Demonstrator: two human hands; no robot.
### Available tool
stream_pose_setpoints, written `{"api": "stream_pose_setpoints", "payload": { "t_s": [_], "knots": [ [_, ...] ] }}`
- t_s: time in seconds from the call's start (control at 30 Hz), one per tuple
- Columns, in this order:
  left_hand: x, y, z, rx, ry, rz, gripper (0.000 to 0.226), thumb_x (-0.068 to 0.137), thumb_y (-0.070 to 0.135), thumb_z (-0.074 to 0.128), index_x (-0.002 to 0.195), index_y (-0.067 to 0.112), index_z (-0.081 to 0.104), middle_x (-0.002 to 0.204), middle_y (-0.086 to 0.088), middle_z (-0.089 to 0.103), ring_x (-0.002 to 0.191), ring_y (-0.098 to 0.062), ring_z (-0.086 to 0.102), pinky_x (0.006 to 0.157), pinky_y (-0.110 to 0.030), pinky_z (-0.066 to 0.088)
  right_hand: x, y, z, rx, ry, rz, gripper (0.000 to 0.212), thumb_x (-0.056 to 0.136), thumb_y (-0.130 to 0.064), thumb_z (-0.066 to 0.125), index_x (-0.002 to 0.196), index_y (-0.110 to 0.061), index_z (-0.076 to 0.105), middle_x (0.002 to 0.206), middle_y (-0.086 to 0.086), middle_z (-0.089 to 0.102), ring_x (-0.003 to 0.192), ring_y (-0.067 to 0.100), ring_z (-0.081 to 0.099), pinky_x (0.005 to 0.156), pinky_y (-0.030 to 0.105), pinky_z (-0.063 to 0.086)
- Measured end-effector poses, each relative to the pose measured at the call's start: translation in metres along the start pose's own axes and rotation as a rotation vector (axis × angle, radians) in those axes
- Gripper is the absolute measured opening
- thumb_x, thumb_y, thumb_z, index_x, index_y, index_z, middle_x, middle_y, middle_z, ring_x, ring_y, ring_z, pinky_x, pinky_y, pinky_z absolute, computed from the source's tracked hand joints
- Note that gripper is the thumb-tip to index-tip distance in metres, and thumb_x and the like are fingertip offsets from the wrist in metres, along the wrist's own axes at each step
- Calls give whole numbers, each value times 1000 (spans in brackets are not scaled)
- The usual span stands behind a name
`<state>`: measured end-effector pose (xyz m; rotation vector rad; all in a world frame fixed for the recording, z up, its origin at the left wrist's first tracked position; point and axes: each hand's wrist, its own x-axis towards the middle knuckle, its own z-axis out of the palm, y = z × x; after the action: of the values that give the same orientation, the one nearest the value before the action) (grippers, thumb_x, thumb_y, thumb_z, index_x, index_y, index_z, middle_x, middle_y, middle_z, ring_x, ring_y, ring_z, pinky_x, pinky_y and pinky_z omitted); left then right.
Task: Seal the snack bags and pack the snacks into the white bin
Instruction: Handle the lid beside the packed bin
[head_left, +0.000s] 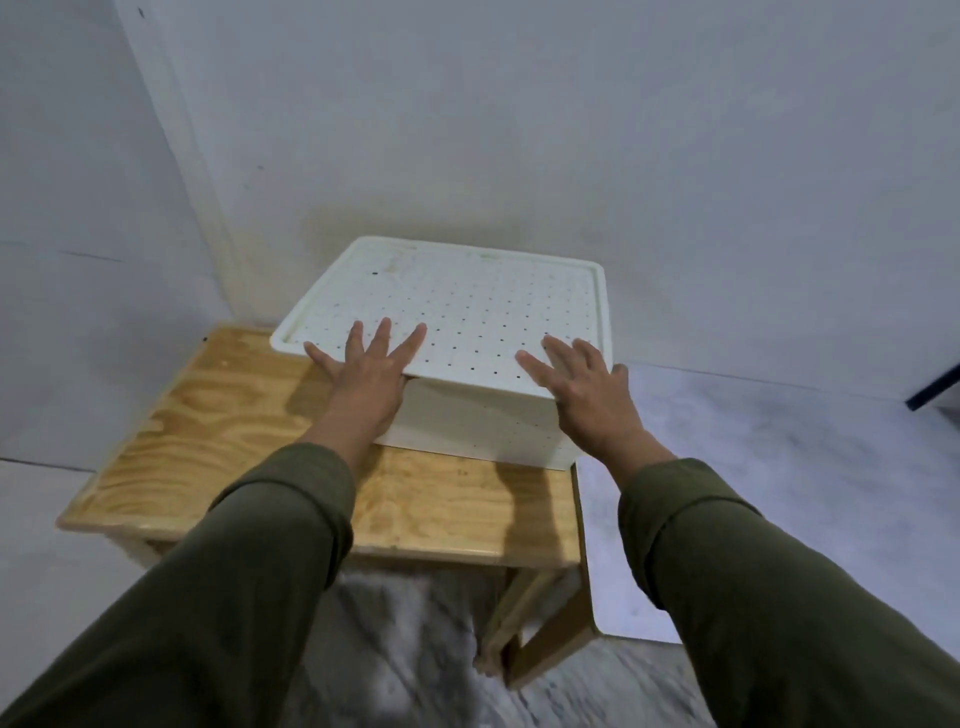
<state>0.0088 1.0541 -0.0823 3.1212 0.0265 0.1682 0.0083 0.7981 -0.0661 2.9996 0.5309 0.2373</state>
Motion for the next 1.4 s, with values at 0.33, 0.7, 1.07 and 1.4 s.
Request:
{"api": "stream_pose_setpoints", "payload": {
  "t_s": [0.33, 0.7, 1.07, 1.4],
  "knots": [
    [29, 59, 39, 28, -83, -16, 77, 98, 9, 39, 146, 42, -11, 159, -2, -1, 146, -34, -3, 100, -77, 2, 7, 68, 42, 104, -43, -46, 67, 92, -5, 46, 145, -41, 26, 155, 3, 24, 140, 35, 22, 90, 51, 32],
    [35, 51, 40, 69, -145, -80, 71, 100, 29, 42, 148, 34, -9, 159, -6, -2, 145, -37, -3, 101, -78, 3, 26, 78, 56, 248, -186, -122, 64, 89, -54, 45, 146, -41, 19, 158, 3, 14, 147, 26, 5, 109, 52, 23],
    [48, 46, 23, 22, -277, -11, 83, 84, 70, 33, 149, 35, -4, 160, -3, -4, 146, -32, -8, 107, -70, 1, 36, 88, 54, 268, -296, -109, 70, 87, -61, 42, 147, -43, 12, 160, 1, 5, 147, 26, 0, 115, 50, 14],
    [51, 40, 30, -3, -409, 58, 89, 82, 72, 35, 148, 37, -12, 158, -3, -18, 145, -32, -18, 110, -67, 4, 39, 81, 62, 270, -408, -51, 84, 74, -79, 34, 145, -49, 2, 160, -3, -10, 146, 26, -14, 116, 55, 5]
  ]
}}
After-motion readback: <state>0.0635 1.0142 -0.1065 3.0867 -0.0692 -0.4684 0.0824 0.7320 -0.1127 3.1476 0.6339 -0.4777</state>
